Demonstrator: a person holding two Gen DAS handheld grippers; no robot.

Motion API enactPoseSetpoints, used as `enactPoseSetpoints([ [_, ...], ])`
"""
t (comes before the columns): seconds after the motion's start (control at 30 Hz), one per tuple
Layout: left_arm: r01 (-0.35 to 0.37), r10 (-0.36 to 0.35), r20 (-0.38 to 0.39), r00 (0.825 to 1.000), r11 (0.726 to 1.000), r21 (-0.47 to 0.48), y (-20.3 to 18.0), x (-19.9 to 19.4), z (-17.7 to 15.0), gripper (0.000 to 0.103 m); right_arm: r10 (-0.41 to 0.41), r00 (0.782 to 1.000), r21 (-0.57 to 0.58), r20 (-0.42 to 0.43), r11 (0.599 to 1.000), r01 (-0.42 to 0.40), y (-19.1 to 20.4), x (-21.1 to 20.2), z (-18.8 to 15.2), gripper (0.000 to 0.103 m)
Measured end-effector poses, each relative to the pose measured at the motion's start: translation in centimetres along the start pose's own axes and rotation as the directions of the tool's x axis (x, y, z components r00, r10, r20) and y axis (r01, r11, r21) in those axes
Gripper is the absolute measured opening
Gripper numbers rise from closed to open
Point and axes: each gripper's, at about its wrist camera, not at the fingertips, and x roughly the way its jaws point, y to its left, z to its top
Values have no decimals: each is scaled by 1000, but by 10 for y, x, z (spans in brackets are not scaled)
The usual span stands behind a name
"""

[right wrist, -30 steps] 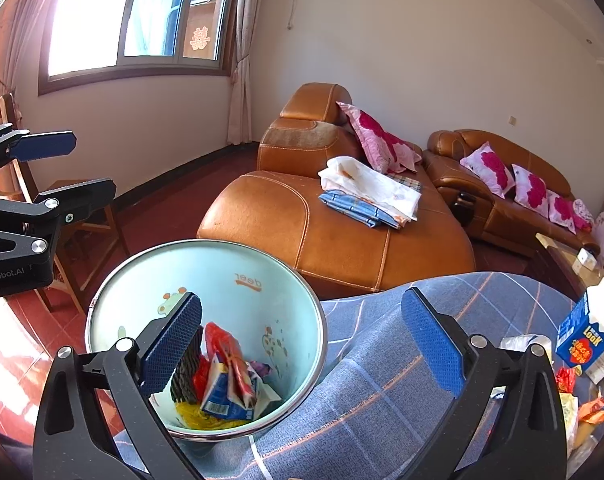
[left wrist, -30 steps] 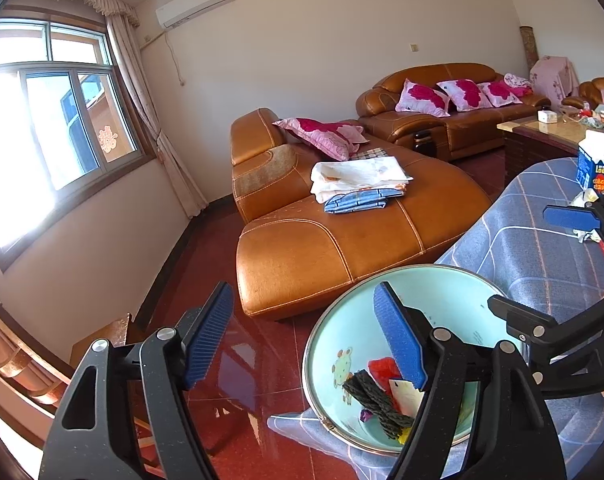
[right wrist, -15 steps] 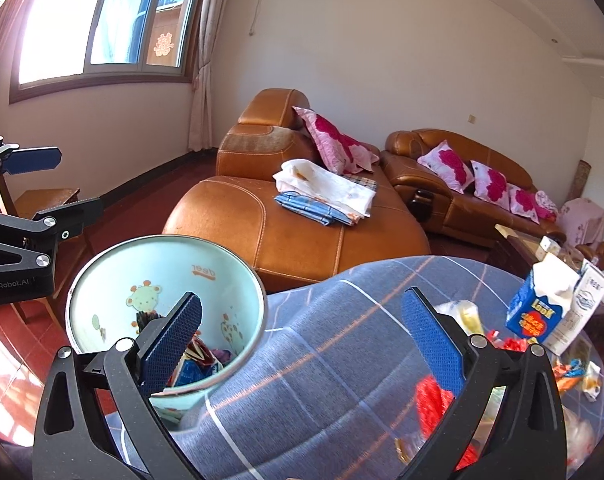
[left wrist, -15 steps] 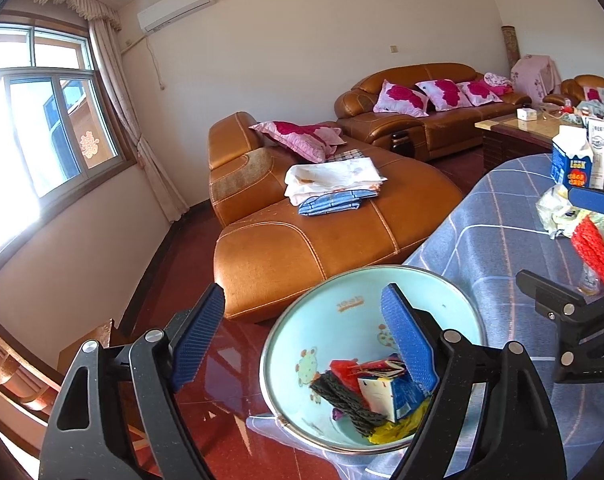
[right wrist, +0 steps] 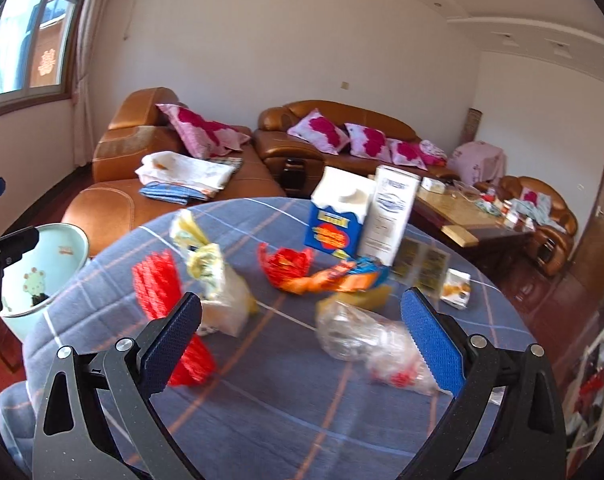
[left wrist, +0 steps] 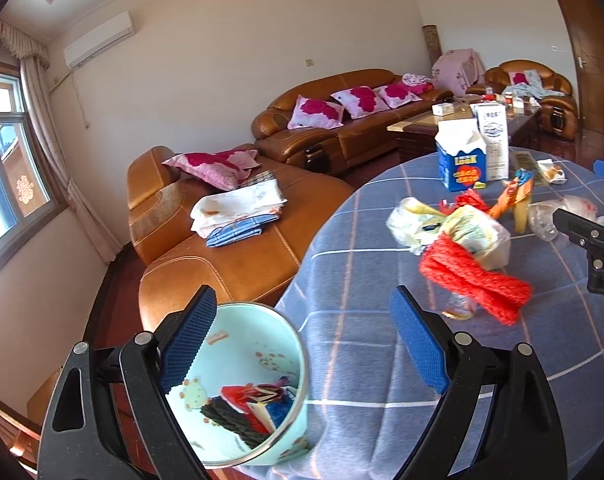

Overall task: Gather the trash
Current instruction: 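Move both open grippers back toward the trash on the table, then grasp the red mesh net with the left gripper while the right grasps the clear plastic bag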

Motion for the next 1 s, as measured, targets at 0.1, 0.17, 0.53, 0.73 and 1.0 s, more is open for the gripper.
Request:
enactPoseSetpoints([
  [0.1, 38, -38, 11, 999, 999, 22, -26, 2, 9, 87, -85, 996, 34, -15, 996, 85, -35, 2, -8, 98],
  [0.17, 57, -58, 13, 998, 997, 44, -45, 4, 14, 87, -126, 992, 64, -29, 990, 128, -56, 3, -13, 98],
  [0.53, 104, -96, -78, 992, 989, 107, -109, 43, 15, 87, -100, 983, 182, -155, 975, 127, -108, 31, -31, 98],
  [0.73, 164, -144, -140, 980, 977, 138, -122, 55, 4, 65, -49, 970, 174, -237, 980, 92, -108, 51, -33, 98],
  [1.0, 228, -205, -147, 968, 961, 157, -124, 53, 1, 11, 30, 941, 171, -338, 985, 30, -102, 70, -40, 41],
])
